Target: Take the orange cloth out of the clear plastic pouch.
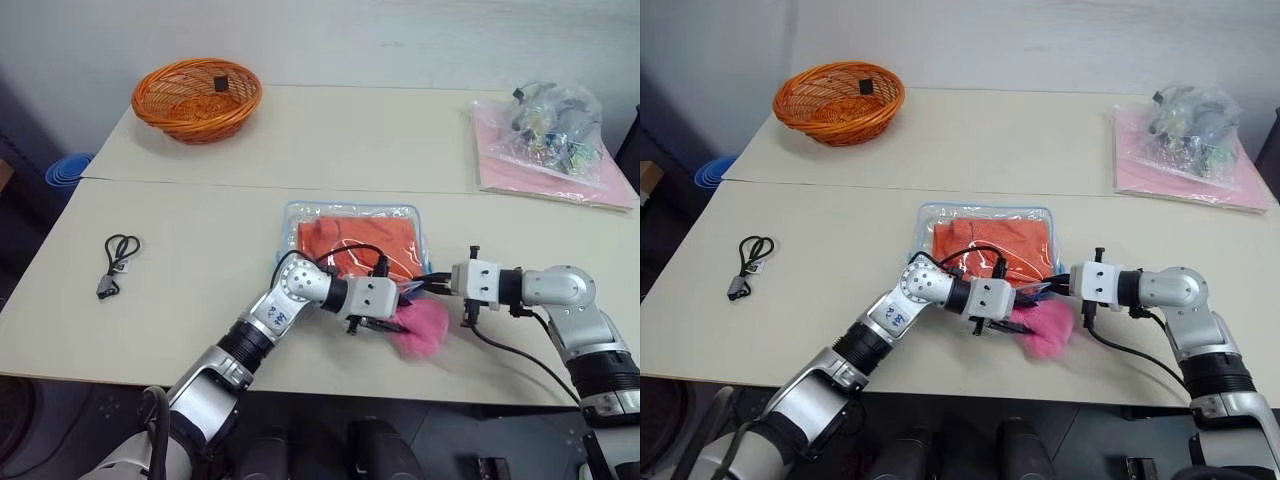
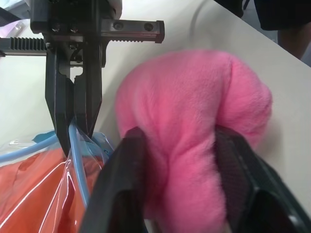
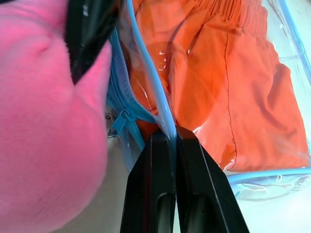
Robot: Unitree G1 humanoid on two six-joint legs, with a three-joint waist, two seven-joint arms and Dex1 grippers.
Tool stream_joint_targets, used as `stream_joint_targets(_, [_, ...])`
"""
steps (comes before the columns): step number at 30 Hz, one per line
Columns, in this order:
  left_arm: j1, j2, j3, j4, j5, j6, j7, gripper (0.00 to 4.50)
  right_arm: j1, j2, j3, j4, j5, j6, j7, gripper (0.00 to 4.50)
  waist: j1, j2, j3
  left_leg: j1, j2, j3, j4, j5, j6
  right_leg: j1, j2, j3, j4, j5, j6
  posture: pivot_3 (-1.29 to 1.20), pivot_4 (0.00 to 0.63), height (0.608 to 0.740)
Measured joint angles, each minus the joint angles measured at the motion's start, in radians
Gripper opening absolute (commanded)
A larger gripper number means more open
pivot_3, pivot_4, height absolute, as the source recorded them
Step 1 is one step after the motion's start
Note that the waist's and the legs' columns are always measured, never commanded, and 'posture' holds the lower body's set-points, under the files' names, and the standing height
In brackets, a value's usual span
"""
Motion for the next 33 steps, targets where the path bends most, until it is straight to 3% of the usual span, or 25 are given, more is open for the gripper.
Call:
stream_joint_targets(3, [0.034, 0.034, 0.016, -0.054, -0.037, 0.033, -0.033, 0.21, 0.003, 0.0, -0.001, -0.001, 0.001, 0.009, -0.004, 0.0, -0.002, 0.0, 0.0, 0.0, 0.0, 0.0, 0.0, 0.0, 0.0, 0.0, 0.0, 0.0, 0.0, 0.0, 0.0, 0.0, 0.15, 0.74])
stream_joint_targets(5, [0.065, 0.075, 0.045, -0.106, -0.081, 0.081, -0.066, 0.02, 0.004, 0.0, -0.001, -0.001, 0.003, 0.013, -0.007, 0.0, -0.003, 0.0, 0.0, 0.0, 0.0, 0.0, 0.0, 0.0, 0.0, 0.0, 0.0, 0.0, 0.001, 0.0, 0.0, 0.0, 0.15, 0.74])
stream_joint_targets(15, [0.16, 0.343, 0.275, -0.207, -0.337, 0.305, -0.24, 0.02, 0.005, -0.001, -0.009, 0.032, 0.009, -0.007, -0.02, 0.0, -0.003, 0.0, 0.0, 0.0, 0.0, -0.001, 0.0, 0.0, 0.0, 0.0, -0.001, -0.001, 0.0, 0.0, 0.0, 0.0, 0.15, 0.74])
stream_joint_targets(20, [0.172, 0.489, 0.359, -0.189, -0.373, 0.363, -0.284, 0.02, 0.005, -0.003, -0.01, 0.037, 0.009, -0.028, -0.023, 0.0, -0.005, 0.0, 0.0, 0.0, 0.0, -0.001, -0.001, 0.0, 0.0, 0.0, -0.001, -0.001, 0.0, 0.0, 0.0, 0.0, 0.15, 0.74])
stream_joint_targets(25, [0.206, 0.568, 0.444, -0.04, -0.375, 0.348, -0.282, 0.02, 0.006, -0.019, -0.01, 0.044, 0.01, -0.06, -0.019, 0.0, -0.007, 0.0, 0.0, 0.0, 0.0, -0.001, -0.003, 0.0, 0.0, -0.001, -0.001, -0.001, -0.001, 0.0, 0.0, 0.0, 0.15, 0.74])
stream_joint_targets(33, [0.105, 0.572, 0.564, 0.316, -0.393, 0.315, -0.197, 0.02, -0.003, -0.033, -0.01, 0.068, 0.058, -0.123, 0.05, 0.0, -0.006, 0.0, 0.0, 0.0, 0.0, -0.001, -0.003, 0.0, 0.001, -0.001, -0.001, -0.002, 0.0, 0.0, 0.0, 0.0, 0.15, 0.74])
